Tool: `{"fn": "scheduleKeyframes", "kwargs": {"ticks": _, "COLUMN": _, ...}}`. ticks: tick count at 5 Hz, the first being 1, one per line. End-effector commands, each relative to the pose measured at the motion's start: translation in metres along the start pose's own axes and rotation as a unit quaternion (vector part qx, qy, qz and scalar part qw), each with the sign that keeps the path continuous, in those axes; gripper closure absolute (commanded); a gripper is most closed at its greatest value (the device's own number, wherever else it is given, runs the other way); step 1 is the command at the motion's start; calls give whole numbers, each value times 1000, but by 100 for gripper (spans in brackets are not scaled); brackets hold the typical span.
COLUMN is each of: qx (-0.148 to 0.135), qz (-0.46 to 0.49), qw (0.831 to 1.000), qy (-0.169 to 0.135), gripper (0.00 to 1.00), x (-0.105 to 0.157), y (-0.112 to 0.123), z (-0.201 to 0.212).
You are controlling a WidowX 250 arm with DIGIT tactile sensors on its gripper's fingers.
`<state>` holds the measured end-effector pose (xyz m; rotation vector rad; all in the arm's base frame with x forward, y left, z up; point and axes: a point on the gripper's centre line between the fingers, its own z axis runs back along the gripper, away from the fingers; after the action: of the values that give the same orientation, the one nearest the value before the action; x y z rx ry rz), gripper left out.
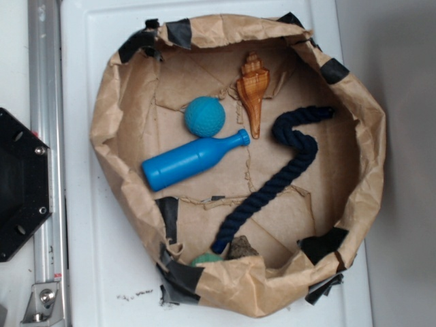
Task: Grab the blue rope.
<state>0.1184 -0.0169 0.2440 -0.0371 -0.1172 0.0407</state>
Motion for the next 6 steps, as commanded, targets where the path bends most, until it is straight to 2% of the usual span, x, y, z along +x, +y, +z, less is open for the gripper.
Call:
{"fn": "scheduleKeyframes", "kwargs": {"ticks": 1, "qx": 0, "qz": 0, "qw": 1000, "qy": 0, "gripper": 0, "x": 0, "y": 0, "z": 0}}
{"fn": "scheduleKeyframes", "kwargs": {"ticks": 2, "qx": 46, "qz": -13, "qw": 999, "qy": -3, "gripper": 0, "x": 46, "y": 9, "z": -39}}
{"fn": "scheduleKeyframes", "kwargs": {"ticks": 3, "qx": 76, "qz": -14, "qw": 997, "qy": -18, "gripper": 0, "x": 91, "y": 12, "z": -66}}
{"fn": "scheduleKeyframes", "kwargs": {"ticks": 4, "qx": 81, "qz": -46, "qw": 995, "qy": -24, "gripper": 0, "x": 118, "y": 11, "z": -103}}
{"fn": "scheduleKeyframes", "kwargs": {"ticks": 5, "qx": 94, "qz": -90, "qw": 991, "qy": -18, "gripper": 0, "x": 134, "y": 11, "z": -146}}
{"fn": "scheduleKeyframes", "kwargs": {"ticks": 6, "qx": 99, "qz": -89, "qw": 991, "qy": -13, "gripper": 0, "x": 143, "y": 34, "z": -159}}
